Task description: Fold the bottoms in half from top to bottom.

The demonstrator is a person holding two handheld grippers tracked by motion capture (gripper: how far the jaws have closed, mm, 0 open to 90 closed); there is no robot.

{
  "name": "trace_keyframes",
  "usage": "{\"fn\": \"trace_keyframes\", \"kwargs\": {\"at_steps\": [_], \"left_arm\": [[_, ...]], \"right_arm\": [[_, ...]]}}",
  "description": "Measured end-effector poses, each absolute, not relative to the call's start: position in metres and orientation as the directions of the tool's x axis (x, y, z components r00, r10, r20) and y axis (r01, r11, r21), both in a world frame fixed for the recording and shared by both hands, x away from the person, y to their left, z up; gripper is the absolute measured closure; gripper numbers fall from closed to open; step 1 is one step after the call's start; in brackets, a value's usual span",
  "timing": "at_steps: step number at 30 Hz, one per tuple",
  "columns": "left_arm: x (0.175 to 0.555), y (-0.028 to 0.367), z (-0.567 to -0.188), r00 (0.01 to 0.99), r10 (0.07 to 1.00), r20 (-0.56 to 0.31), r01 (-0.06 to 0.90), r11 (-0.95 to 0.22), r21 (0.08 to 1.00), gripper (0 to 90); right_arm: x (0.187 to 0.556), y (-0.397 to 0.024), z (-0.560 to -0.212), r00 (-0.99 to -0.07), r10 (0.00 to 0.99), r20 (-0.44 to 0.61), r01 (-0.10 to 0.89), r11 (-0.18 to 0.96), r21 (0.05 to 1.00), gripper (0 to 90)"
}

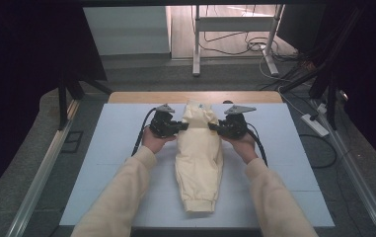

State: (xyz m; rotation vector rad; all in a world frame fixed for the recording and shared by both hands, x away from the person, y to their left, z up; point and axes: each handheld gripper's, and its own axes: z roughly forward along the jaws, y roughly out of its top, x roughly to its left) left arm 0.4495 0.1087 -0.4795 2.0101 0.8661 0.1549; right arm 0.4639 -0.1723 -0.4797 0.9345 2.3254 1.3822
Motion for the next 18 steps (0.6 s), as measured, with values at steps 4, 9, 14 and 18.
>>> {"fn": "trace_keyframes", "kwargs": {"at_steps": [4,9,14,18], "left_arm": [[0.447,0.108,-0.480,0.751,0.623,-0.217,0.509,-0.337,0.792,82.5],[0.441,0.107,-0.479,0.760,0.614,-0.214,0.498,-0.338,0.798,82.4],[0.435,0.107,-0.478,0.766,0.607,-0.210,0.489,-0.339,0.804,82.4],[0.430,0.108,-0.479,0.769,0.604,-0.210,0.484,-0.336,0.808,82.4]], "right_arm": [[0.462,-0.175,-0.482,-0.752,0.653,0.096,0.392,0.326,0.860,70.5],[0.457,-0.178,-0.483,-0.754,0.648,0.104,0.389,0.314,0.866,70.5],[0.450,-0.180,-0.483,-0.756,0.645,0.107,0.385,0.308,0.870,70.5],[0.446,-0.180,-0.483,-0.760,0.641,0.105,0.382,0.310,0.871,70.5]]}}
